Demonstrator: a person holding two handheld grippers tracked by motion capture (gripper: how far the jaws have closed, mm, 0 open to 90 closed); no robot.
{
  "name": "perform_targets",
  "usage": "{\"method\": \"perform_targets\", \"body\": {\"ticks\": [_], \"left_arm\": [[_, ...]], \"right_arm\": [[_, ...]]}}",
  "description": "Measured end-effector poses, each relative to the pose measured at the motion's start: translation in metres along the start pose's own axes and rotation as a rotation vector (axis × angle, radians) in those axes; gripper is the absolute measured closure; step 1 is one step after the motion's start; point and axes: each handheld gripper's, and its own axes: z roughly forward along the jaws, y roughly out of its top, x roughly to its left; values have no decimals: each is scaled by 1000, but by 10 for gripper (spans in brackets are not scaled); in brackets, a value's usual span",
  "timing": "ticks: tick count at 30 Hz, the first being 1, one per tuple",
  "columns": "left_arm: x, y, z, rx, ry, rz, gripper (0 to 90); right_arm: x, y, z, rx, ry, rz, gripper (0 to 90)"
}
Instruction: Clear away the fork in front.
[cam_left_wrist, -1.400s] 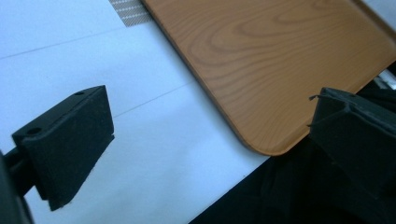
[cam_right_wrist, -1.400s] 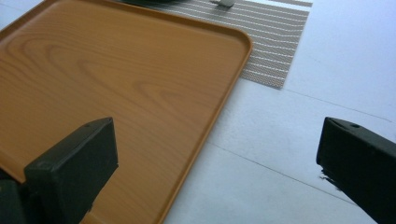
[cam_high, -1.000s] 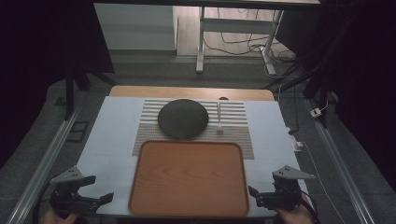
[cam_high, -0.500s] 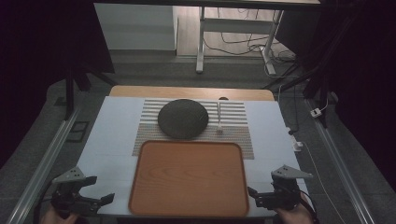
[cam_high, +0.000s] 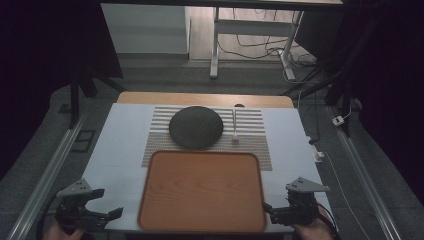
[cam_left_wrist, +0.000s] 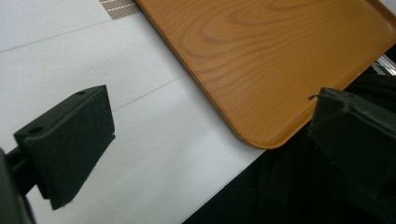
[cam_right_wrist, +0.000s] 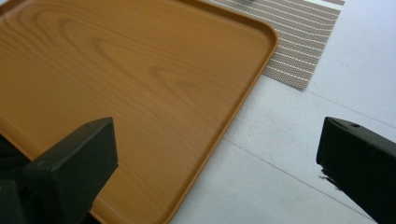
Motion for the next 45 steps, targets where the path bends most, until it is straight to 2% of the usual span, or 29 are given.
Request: {"method": "perform_targets", "body": {"ticks": [8, 13, 20, 37, 45], "left_arm": [[-1, 0, 1, 9, 0, 5, 1], [-1, 1, 1, 15, 0, 8, 2], [-1, 1, 2, 20, 3, 13, 3], [-1, 1, 3, 27, 5, 11, 2], [-1, 1, 3, 30, 6, 9, 3]], "right_arm": [[5, 3, 4, 1, 22, -39, 0], [7, 5, 7, 13, 41, -45, 0], [13, 9, 15, 18, 76, -94, 0], [25, 19, 39, 62, 158, -91, 0], [36, 27, 52, 89, 161, -158, 0]]}}
